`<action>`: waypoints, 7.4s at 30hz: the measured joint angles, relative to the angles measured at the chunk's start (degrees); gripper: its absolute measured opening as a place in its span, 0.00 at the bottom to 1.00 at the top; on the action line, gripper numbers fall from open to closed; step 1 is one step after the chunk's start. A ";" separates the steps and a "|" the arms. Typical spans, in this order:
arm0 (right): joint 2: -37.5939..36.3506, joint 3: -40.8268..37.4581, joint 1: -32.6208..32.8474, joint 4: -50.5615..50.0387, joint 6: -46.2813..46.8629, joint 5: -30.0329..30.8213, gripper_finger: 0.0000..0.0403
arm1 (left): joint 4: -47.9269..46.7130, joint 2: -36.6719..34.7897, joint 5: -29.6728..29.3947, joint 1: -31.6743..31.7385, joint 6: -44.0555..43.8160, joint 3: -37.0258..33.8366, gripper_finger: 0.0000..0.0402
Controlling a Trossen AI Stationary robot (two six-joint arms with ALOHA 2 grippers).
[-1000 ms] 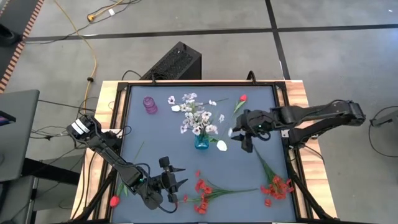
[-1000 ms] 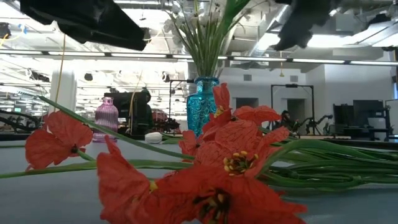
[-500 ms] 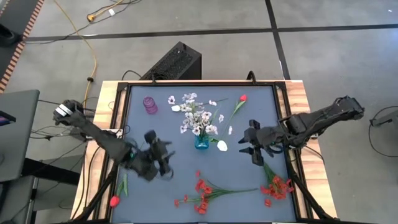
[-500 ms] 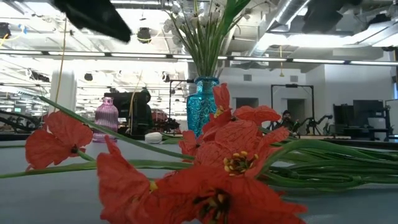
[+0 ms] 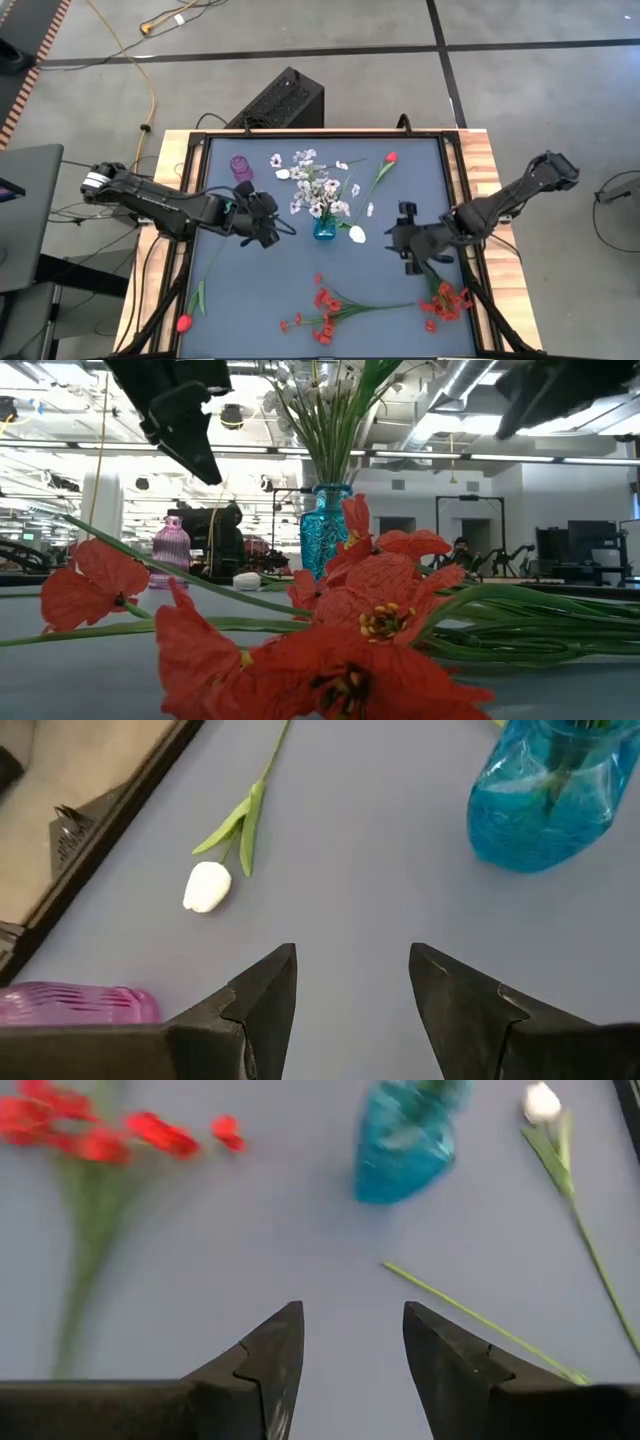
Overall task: Sort flowers into vase by color
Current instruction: Put the white flower into the blue vase
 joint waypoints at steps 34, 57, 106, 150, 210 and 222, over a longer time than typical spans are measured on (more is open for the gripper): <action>43.34 15.61 -70.28 17.44 -47.33 -45.88 0.42 | 1.06 0.00 -4.81 -9.11 4.54 -0.04 0.46; 54.93 28.00 -67.47 1.03 -51.39 -31.81 0.04 | 1.04 0.00 -5.87 -9.09 5.43 -0.04 0.46; -5.53 -16.52 -37.36 -1.87 15.67 -16.73 0.04 | 3.48 0.00 -14.85 -18.10 3.02 -0.04 0.46; 25.93 -11.54 -50.34 28.20 -11.37 -22.53 0.62 | 4.48 0.02 -13.16 -18.66 1.00 -0.04 0.46; -22.06 -16.44 -4.89 52.45 -12.99 -26.58 0.04 | 26.98 0.42 -3.13 -19.04 19.85 -0.25 0.46; 4.52 -16.46 8.78 70.24 -14.98 -13.38 0.05 | 77.76 1.15 14.24 -19.05 33.81 -17.65 0.46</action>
